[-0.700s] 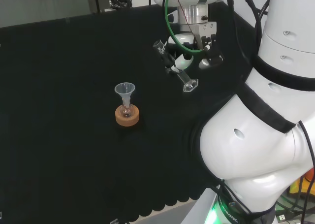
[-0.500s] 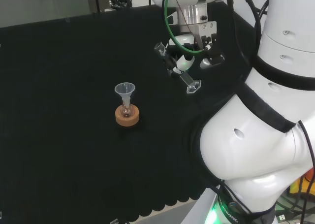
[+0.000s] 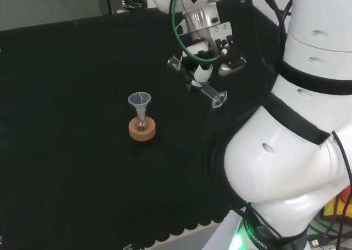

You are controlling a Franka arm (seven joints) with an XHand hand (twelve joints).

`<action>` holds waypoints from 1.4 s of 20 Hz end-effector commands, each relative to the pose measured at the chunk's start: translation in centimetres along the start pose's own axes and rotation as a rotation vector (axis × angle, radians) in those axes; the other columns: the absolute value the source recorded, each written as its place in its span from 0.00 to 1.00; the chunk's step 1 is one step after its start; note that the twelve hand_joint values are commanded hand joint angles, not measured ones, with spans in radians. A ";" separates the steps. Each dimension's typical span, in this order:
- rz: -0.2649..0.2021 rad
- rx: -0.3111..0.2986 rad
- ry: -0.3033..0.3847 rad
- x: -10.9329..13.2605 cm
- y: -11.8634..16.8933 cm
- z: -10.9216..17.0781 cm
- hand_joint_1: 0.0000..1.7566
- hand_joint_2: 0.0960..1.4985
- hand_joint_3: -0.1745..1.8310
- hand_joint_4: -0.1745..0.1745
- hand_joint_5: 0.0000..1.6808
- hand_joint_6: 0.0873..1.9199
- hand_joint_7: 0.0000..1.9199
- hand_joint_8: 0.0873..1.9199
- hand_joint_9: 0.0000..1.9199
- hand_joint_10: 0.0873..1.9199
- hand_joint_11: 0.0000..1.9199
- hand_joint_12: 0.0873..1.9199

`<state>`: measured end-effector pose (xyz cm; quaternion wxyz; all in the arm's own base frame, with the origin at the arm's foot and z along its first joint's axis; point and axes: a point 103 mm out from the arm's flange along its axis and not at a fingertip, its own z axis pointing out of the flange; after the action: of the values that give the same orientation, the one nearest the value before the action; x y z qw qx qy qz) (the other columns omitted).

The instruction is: Pour the water from the graduated cylinder into the round-bottom flask.

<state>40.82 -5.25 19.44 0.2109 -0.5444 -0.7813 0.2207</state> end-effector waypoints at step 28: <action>0.022 0.248 -0.344 6.4 0.3 -0.9 0.71 0.74 0.09 0.00 0.55 0.54 0.50 0.53 0.74 0.01 0.63 0.39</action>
<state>39.51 0.55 20.61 0.1461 -0.4808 -0.7691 0.3949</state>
